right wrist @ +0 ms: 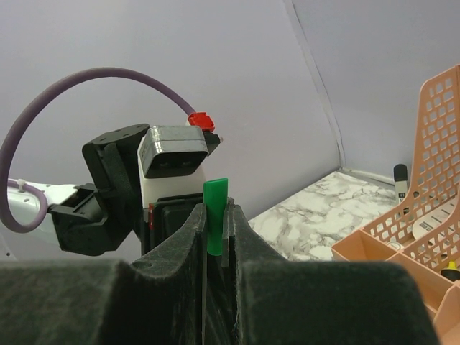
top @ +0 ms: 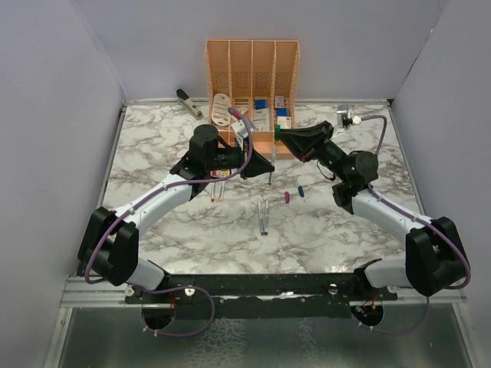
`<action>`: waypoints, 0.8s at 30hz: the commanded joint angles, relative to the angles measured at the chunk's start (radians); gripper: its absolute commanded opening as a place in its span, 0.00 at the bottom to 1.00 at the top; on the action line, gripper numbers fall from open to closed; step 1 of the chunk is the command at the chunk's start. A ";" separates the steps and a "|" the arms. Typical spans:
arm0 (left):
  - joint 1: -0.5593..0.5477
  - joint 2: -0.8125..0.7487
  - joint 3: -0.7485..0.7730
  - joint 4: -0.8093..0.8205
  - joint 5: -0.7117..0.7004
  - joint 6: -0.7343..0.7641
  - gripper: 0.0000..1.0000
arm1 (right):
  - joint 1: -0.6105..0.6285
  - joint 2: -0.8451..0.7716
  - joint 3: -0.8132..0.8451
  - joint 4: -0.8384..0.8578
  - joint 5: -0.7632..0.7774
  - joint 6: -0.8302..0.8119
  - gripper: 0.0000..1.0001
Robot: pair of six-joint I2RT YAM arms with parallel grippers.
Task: Insert the pens into the pen caps
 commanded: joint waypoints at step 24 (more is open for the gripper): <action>-0.017 -0.054 0.006 0.035 -0.018 0.042 0.00 | 0.004 0.019 -0.004 0.021 0.016 -0.001 0.01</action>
